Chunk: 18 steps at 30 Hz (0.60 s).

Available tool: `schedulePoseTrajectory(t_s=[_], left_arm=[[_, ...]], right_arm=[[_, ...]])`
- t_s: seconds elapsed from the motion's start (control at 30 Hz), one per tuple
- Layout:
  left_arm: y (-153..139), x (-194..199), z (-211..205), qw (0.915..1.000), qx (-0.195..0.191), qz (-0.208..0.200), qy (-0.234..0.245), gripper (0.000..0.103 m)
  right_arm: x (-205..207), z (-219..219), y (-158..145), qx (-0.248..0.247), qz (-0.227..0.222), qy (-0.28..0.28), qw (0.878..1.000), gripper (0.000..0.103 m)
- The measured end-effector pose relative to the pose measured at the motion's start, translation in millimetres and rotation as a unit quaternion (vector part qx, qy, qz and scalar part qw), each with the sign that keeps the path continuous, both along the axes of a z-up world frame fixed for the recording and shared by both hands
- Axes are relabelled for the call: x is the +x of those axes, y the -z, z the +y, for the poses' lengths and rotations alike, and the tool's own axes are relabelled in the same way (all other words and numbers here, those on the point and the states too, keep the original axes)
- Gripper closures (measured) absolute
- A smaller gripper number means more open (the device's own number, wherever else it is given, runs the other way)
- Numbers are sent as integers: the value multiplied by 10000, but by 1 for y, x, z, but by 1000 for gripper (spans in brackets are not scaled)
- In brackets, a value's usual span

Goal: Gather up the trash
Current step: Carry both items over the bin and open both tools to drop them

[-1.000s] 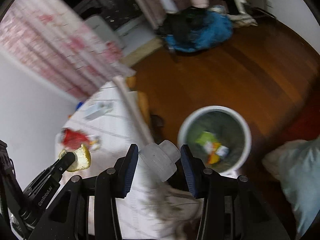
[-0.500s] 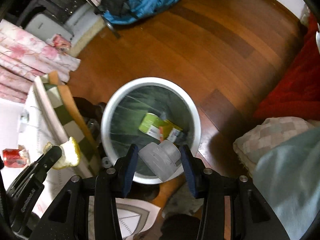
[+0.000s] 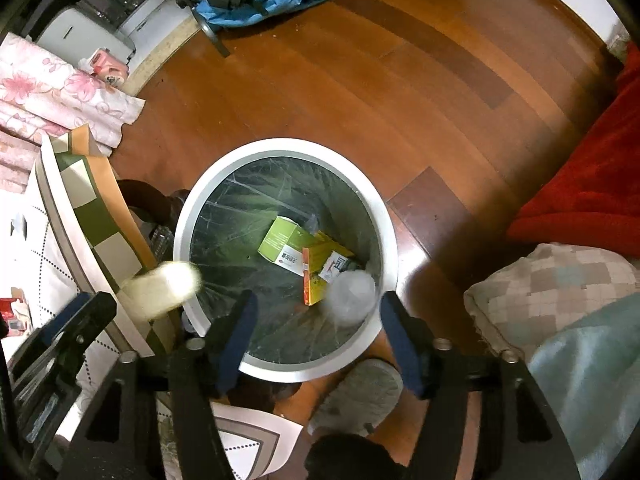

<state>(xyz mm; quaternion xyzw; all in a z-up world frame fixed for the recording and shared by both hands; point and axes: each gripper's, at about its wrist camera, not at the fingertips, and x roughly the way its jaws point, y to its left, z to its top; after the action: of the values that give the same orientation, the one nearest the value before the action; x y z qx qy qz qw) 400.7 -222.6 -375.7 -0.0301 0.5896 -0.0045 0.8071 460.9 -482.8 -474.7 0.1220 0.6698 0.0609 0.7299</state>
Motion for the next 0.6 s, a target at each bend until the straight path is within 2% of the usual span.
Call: schedulePoseTrajectory(t_s=[0.03, 0.07, 0.2, 0.4, 0.6], left_arm=[[-2, -1, 0, 10000, 22, -34, -2, 11], [-3, 0, 1, 10000, 44, -61, 1, 7], [-11, -1, 4, 9999, 125, -88, -3, 7], [-35, -13, 10, 9994, 206, -268, -75, 7], [-67, -25, 14, 9986, 212, -469, -117, 7]], right_arm=[[-1, 1, -3, -46, -19, -5, 10000, 19], [-3, 1, -6, -56, -39, -4, 10000, 12], [-10, 1, -21, -245, -114, 34, 9996, 4], [-25, 4, -54, -506, -266, -37, 9984, 3], [-38, 1, -92, -503, -492, -12, 9975, 3]])
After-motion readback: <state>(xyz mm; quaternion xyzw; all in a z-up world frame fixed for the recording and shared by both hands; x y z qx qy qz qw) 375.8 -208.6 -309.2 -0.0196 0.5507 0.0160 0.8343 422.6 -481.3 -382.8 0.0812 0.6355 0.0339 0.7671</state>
